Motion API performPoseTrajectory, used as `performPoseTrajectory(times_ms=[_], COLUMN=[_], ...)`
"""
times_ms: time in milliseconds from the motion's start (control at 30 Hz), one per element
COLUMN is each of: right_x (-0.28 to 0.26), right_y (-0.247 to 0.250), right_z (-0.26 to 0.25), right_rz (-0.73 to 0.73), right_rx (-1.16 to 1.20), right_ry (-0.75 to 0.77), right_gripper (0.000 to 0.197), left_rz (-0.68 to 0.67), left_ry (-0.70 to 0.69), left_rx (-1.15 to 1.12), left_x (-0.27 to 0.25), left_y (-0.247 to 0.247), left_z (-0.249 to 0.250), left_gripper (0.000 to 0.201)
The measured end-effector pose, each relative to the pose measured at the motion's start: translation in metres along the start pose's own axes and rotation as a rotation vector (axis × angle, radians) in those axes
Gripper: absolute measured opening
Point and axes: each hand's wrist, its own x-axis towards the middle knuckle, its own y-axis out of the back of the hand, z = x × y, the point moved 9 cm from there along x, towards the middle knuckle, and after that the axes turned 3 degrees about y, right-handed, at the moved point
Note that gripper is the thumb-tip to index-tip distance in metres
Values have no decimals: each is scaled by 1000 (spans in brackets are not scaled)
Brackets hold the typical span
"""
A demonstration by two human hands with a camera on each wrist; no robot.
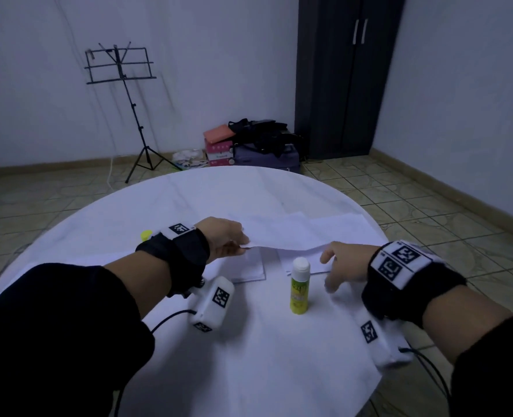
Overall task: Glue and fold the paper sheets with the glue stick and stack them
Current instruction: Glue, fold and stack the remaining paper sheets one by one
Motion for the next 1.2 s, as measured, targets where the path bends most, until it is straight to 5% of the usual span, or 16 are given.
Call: performPoseTrajectory(times_ms=[67,200,333,433,700,900,1067,1200], right_x=[-10,-13,-26,-34,-47,-58,-58,-53], right_y=[-21,-36,-38,-33,-49,-41,-36,-45], right_z=[-10,-23,-35,-39,-85,-123,-158,-199], right_rz=[-141,-130,-66,48,113,314,396,389], right_rx=[167,274,281,259,279,310,484,279], right_ry=[72,122,124,119,171,206,307,390], right_gripper=[66,76,36,29,18,50,25,23], left_rz=[34,71,67,13,-76,-79,-192,-218], left_ry=[6,10,34,90,92,-6,-124,-165], left_rx=[-12,27,197,406,752,1506,1657,1647], left_x=[-13,-42,-79,-103,-141,-150,-144,-146], left_y=[25,68,101,113,117,117,97,99], left_z=[-10,-28,-50,-74,-95,-87,-102,-107], left_gripper=[32,41,47,49,56,75,56,52])
